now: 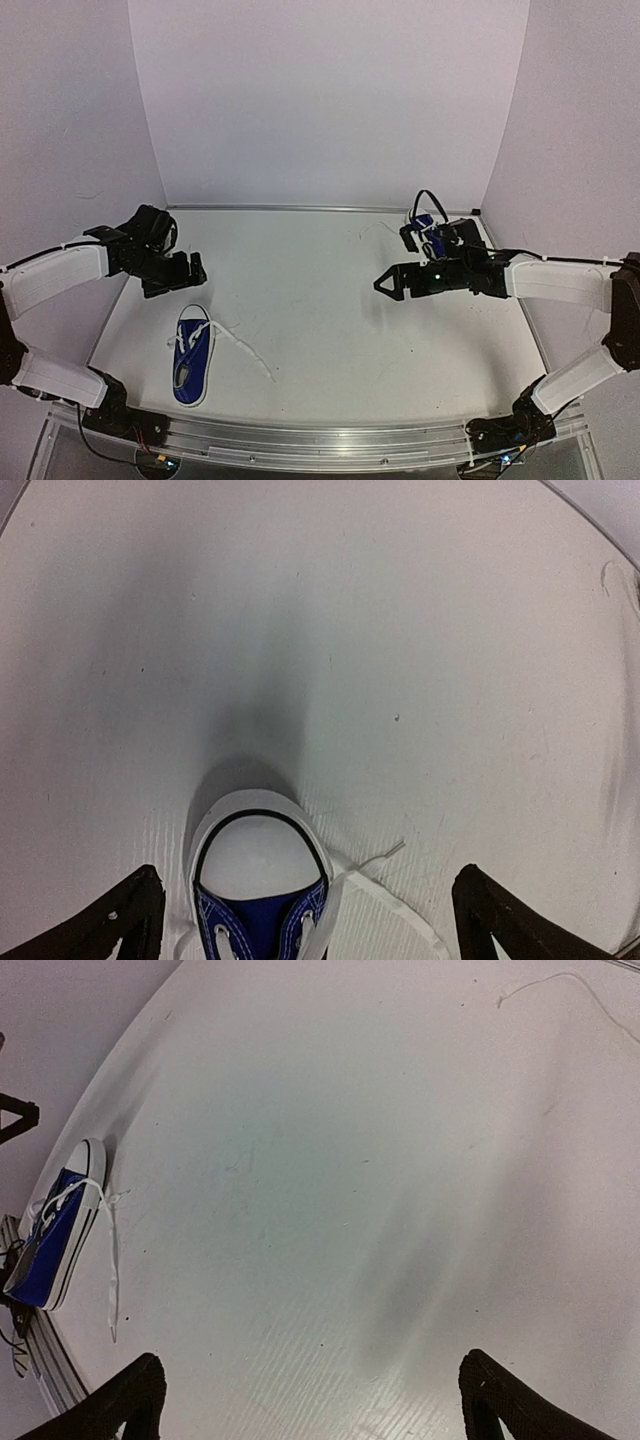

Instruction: Tie the shoes

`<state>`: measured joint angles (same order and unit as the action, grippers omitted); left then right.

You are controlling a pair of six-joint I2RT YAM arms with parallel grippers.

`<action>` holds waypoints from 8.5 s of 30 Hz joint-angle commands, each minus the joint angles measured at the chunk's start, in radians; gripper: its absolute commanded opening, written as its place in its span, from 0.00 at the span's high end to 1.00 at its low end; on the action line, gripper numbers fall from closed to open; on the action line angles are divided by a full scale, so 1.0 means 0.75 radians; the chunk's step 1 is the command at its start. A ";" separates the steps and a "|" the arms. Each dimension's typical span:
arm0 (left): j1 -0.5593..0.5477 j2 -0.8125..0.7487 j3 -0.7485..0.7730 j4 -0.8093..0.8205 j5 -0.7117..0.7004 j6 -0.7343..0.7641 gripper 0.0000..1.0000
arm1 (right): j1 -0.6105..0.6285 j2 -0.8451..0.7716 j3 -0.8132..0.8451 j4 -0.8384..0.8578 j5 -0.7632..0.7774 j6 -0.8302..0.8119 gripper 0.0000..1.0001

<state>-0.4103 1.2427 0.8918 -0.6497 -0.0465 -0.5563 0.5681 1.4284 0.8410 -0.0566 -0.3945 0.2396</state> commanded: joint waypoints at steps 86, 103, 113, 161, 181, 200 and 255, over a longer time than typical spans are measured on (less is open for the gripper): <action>-0.253 -0.136 0.015 -0.247 0.122 -0.353 0.75 | 0.770 0.399 0.710 -0.375 0.878 0.094 1.00; -0.253 -0.278 -0.247 -0.506 0.195 -0.380 0.53 | 0.789 0.716 0.806 -0.195 0.282 -0.001 0.53; -0.253 -0.287 -0.290 -0.425 0.218 -0.403 0.53 | 0.805 1.053 1.119 -0.288 0.356 0.079 0.52; -0.253 -0.039 -0.222 -0.236 0.327 -0.292 0.36 | 0.856 1.191 1.190 -0.533 0.521 0.126 1.00; -0.253 -0.184 -0.401 -0.254 0.263 -0.337 0.53 | 0.845 1.158 1.195 -0.522 0.526 0.139 1.00; -0.263 -0.164 -0.126 -0.162 0.261 -0.235 1.00 | 0.726 0.743 0.869 -0.358 0.706 0.187 1.00; -0.400 0.454 0.004 0.097 -0.121 -0.541 0.44 | 0.433 0.140 0.013 -0.156 0.899 0.522 1.00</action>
<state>-0.7182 1.5629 0.9261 -0.5952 -0.0876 -0.8842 0.8951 1.4855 0.8116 -0.2409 0.3343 0.6258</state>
